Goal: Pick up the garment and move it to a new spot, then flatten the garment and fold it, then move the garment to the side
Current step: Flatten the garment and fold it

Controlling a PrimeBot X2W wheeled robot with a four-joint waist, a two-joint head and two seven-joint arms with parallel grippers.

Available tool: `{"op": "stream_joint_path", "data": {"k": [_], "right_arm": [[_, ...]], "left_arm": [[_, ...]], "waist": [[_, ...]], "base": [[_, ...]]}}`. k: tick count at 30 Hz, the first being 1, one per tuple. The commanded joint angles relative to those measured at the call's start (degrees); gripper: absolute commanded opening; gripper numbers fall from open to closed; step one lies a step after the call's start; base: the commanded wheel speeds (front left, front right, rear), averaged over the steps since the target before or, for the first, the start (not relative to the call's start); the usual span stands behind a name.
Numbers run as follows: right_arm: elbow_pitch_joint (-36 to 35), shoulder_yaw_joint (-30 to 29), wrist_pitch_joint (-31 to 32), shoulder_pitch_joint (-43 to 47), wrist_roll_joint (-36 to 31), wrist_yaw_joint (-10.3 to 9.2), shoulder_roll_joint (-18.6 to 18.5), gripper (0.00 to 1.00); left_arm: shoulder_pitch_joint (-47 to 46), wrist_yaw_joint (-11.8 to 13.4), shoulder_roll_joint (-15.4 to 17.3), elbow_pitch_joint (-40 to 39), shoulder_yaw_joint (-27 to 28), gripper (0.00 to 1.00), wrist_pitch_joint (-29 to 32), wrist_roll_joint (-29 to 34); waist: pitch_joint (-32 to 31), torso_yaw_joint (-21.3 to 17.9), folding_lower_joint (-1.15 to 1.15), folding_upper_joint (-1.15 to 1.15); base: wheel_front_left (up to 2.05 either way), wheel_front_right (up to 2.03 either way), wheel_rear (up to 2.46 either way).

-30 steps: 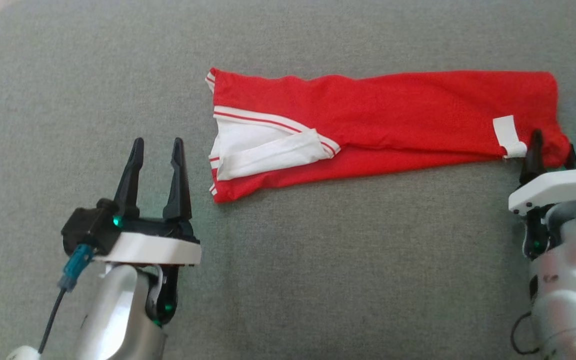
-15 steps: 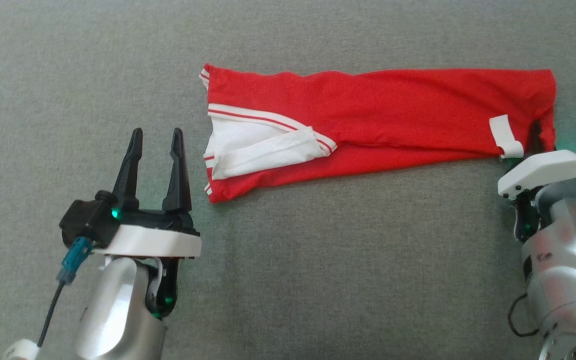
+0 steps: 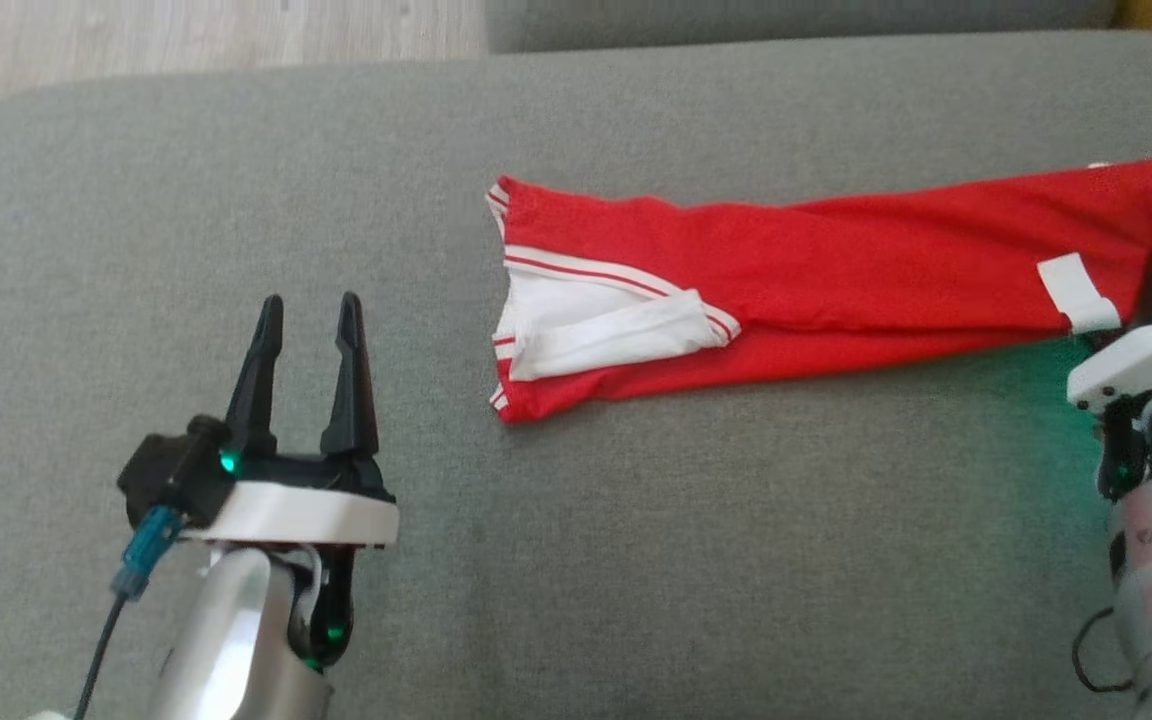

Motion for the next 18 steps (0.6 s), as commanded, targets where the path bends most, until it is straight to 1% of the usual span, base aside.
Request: {"op": "stream_joint_path", "data": {"k": [1,4,10,12,13,16,18], "right_arm": [[-2.1,1.3,-0.7,-0.9,0.3,-0.04,-0.4,0.00],[-3.9,2.4,-0.7,-1.0,0.7,-0.04,-0.1,0.00],[-7.4,8.8,-0.6,-2.2,2.1,-0.04,4.1,0.00],[-8.3,11.6,-0.2,-2.5,2.9,-0.04,5.4,0.00],[-9.0,14.6,0.3,-2.6,4.1,-0.04,6.4,0.00],[-9.9,19.0,1.2,-2.4,6.7,-0.04,7.0,0.00],[-10.4,23.7,1.7,-2.2,10.8,-0.04,7.1,0.00]], "left_arm": [[-0.8,-0.1,0.5,-1.8,2.4,1.00,-0.3,-0.6],[-0.1,0.1,0.5,-2.3,2.5,1.00,-0.3,-1.1],[1.3,0.6,0.5,-3.0,3.0,1.00,-0.3,-1.7],[1.6,0.6,0.5,-3.1,3.0,1.00,-0.3,-1.7],[1.8,0.6,0.5,-3.2,3.0,1.00,-0.3,-1.8],[2.1,0.7,0.5,-3.2,2.7,1.00,-0.3,-1.9],[2.1,0.7,0.5,-3.2,2.4,1.00,-0.3,-2.1]], "waist": [[-1.2,-0.4,0.01,0.00],[-2.5,-0.5,0.01,0.00],[-4.8,-0.2,0.01,0.00],[-5.3,0.2,0.01,0.00],[-5.7,0.8,0.01,0.00],[-6.0,2.0,0.01,0.00],[-6.1,3.2,0.01,0.00]], "base": [[0.00,0.00,0.00],[0.00,0.00,0.00],[0.00,0.00,0.00],[0.00,0.00,0.00],[0.00,0.00,0.00],[0.00,0.00,0.00],[0.00,0.00,0.00]]}}
